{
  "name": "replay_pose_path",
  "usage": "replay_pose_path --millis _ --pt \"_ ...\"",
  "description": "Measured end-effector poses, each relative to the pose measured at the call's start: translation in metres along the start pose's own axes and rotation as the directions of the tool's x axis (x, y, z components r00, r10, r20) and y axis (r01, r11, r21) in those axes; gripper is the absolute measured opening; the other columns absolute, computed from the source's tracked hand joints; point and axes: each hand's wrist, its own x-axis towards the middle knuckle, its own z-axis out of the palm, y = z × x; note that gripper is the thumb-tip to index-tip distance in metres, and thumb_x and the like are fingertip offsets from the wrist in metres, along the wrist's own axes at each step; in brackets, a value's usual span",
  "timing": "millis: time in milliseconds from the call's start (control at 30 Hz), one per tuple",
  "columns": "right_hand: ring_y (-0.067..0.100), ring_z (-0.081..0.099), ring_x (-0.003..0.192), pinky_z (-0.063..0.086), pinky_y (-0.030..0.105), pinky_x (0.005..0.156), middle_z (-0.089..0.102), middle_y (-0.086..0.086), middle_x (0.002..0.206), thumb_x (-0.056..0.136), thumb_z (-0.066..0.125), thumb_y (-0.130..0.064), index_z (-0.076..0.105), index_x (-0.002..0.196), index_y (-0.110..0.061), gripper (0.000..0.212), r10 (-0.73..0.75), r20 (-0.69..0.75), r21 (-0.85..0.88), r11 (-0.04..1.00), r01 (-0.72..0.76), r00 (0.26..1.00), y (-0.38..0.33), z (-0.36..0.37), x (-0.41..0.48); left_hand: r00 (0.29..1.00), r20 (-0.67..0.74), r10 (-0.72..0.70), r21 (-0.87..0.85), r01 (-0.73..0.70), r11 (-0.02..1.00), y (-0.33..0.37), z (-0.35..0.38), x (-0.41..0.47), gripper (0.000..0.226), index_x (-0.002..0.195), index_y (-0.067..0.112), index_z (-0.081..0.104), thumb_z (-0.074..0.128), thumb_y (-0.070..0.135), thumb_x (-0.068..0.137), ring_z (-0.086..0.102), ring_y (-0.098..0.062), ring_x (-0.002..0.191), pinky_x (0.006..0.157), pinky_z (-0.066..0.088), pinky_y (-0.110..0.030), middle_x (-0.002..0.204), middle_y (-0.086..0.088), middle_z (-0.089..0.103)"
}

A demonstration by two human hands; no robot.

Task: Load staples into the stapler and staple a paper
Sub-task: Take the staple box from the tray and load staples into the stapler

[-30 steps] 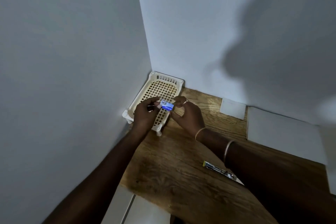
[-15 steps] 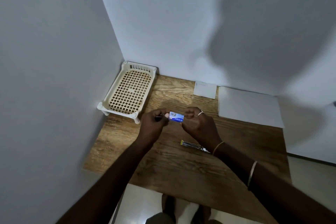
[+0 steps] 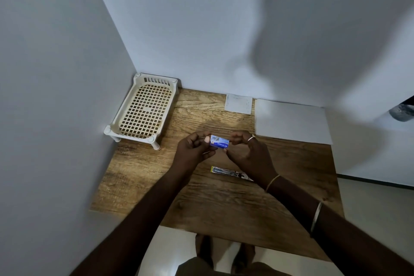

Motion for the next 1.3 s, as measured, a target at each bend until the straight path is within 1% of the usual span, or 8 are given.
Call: replay_pose_path --millis 133,333,467,600,833,1000,1200,1300 --pt "-0.004 0.065 0.095 0.054 0.017 0.077 0.069 -0.022 0.101 0.077 0.082 -0.035 0.064 0.115 -0.027 0.043 0.006 -0.029 0.015 1.000 -0.006 1.000 -0.004 -0.002 0.000 0.996 0.032 0.078 -0.086 -0.075 0.993 0.000 0.003 -0.005 0.039 0.123 0.004 0.063 0.071 0.018 0.087 0.072 -0.023 0.101 0.086 0.060 -0.036 0.107 -0.013 0.076" --pt "-0.002 0.066 0.095 0.050 0.012 0.078 0.069 -0.017 0.103 0.077 0.082 -0.029 0.063 0.116 -0.026 0.043 -0.042 -0.050 0.021 0.999 0.043 0.998 -0.012 -0.010 0.000 0.996 0.065 0.058 -0.202 -0.044 0.978 0.003 0.005 -0.007 0.046 0.128 0.005 0.059 0.072 0.020 0.088 0.074 -0.030 0.100 0.084 0.060 -0.041 0.111 -0.019 0.074" --pt "-0.004 0.065 0.093 0.045 0.006 0.076 0.068 -0.020 0.098 0.077 0.083 -0.029 0.064 0.113 -0.026 0.041 -0.027 -0.057 0.032 0.999 0.029 0.998 -0.015 -0.010 -0.003 0.988 0.058 0.145 -0.174 -0.133 0.976 -0.002 0.005 -0.008 0.039 0.115 0.008 0.060 0.081 0.015 0.083 0.070 -0.037 0.107 0.089 0.059 -0.045 0.118 -0.025 0.071" --pt "-0.002 0.066 0.091 0.046 0.008 0.075 0.070 -0.016 0.096 0.076 0.083 -0.026 0.065 0.113 -0.021 0.041 -0.046 -0.056 0.015 0.999 0.046 0.997 -0.017 -0.009 -0.003 0.979 0.042 0.197 -0.147 -0.189 0.971 -0.008 0.008 -0.006 0.035 0.109 0.006 0.061 0.082 0.012 0.082 0.068 -0.041 0.109 0.097 0.054 -0.054 0.116 -0.027 0.071" --pt "-0.004 0.066 0.093 0.049 0.012 0.077 0.070 -0.018 0.099 0.077 0.082 -0.034 0.065 0.112 -0.025 0.040 -0.043 -0.079 0.048 0.998 0.046 0.996 -0.023 -0.007 -0.002 0.965 -0.047 0.257 -0.135 -0.261 0.956 -0.008 0.012 -0.006 0.027 0.102 0.011 0.062 0.081 0.015 0.083 0.070 -0.031 0.103 0.090 0.056 -0.043 0.107 -0.023 0.073" --pt "-0.003 0.068 0.090 0.056 0.023 0.075 0.071 -0.020 0.093 0.077 0.082 -0.040 0.066 0.106 -0.031 0.034 -0.027 -0.089 0.073 0.997 0.034 0.996 -0.027 -0.003 -0.003 0.967 -0.093 0.238 -0.187 -0.251 0.950 -0.010 0.017 -0.005 0.029 0.104 0.008 0.060 0.078 0.018 0.083 0.071 -0.029 0.097 0.084 0.057 -0.041 0.102 -0.020 0.074" --pt "0.000 0.068 0.090 0.058 0.028 0.074 0.072 -0.020 0.095 0.078 0.081 -0.043 0.068 0.108 -0.031 0.035 -0.032 -0.097 0.072 0.997 0.040 0.995 -0.021 -0.005 -0.004 0.962 -0.097 0.257 -0.157 -0.269 0.950 -0.015 0.015 -0.005 0.025 0.095 -0.001 0.061 0.077 0.015 0.087 0.069 -0.033 0.098 0.091 0.053 -0.050 0.101 -0.028 0.072" --pt "0.000 0.068 0.089 0.058 0.028 0.073 0.071 -0.023 0.092 0.078 0.082 -0.042 0.066 0.108 -0.036 0.034 -0.024 -0.106 0.076 0.997 0.033 0.994 -0.022 -0.007 -0.004 0.963 -0.108 0.248 -0.156 -0.263 0.952 -0.017 0.014 -0.005 0.033 0.099 -0.016 0.055 0.072 0.011 0.088 0.066 -0.036 0.101 0.093 0.050 -0.053 0.106 -0.040 0.066"
